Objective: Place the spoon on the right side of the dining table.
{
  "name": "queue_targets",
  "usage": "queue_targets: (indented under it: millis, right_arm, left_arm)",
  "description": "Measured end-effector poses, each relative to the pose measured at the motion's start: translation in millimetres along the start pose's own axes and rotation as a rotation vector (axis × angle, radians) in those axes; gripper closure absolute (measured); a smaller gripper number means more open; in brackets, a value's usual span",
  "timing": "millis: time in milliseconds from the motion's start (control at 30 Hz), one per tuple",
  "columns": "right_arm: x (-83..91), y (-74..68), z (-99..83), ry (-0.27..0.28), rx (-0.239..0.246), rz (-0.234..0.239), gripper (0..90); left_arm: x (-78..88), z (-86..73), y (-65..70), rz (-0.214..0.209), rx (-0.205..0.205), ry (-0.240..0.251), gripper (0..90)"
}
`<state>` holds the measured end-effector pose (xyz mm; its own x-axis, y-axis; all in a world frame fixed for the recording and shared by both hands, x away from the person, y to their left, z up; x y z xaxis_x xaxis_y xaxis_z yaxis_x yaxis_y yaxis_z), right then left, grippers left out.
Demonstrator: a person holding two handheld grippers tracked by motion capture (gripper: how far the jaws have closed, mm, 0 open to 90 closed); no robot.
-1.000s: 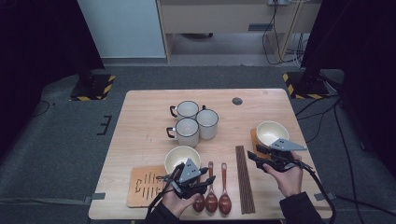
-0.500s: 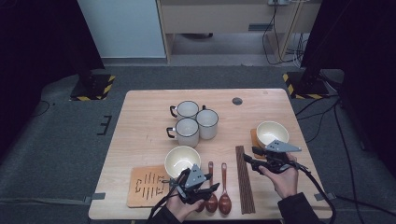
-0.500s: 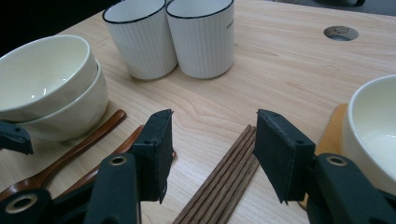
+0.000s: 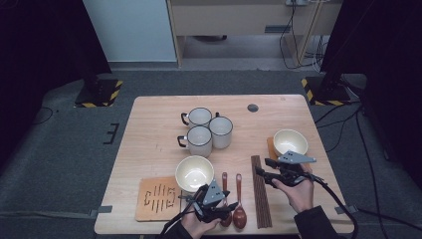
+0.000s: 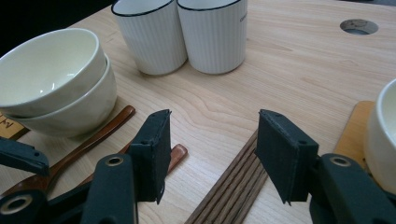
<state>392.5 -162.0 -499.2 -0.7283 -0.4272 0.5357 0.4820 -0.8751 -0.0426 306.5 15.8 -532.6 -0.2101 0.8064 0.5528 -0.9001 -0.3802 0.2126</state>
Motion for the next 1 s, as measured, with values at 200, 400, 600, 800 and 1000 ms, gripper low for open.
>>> queue_targets:
  millis: [200,400,600,800,1000]
  right_arm:
    - [-2.6,-4.2,-2.3,-0.01,-0.005,0.012,43.9]
    - [-5.5,-7.7,-4.1,-0.016,-0.007,0.021,42.9]
    - [-8.7,-11.4,-6.8,-0.027,-0.003,0.026,42.1]
    - [-11.6,-14.8,-9.4,-0.04,0.002,0.034,41.4]
    - [-15.2,-17.6,-12.5,-0.051,0.003,0.041,41.3]
  left_arm:
    - [-6.7,-6.4,3.0,-0.016,-0.004,-0.028,48.9]
    - [-11.6,-11.9,4.8,-0.033,-0.005,-0.055,46.4]
    - [-17.2,-15.7,8.0,-0.052,-0.014,-0.078,44.1]
    - [-21.2,-18.9,8.9,-0.063,-0.015,-0.095,42.6]
    - [-25.9,-22.7,9.7,-0.075,-0.014,-0.117,40.2]
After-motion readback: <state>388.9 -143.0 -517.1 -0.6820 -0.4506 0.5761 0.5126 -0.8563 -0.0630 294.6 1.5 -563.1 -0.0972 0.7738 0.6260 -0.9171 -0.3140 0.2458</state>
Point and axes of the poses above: each handheld gripper's, and its own axes: x roughly backward along the jaws, z roughly out of its top, y roughly to its right, the point moved 7 cm from there along -x, roughly forward along the jaws, and after that the axes turned 12 degrees about -z, right-handed, at the moved point
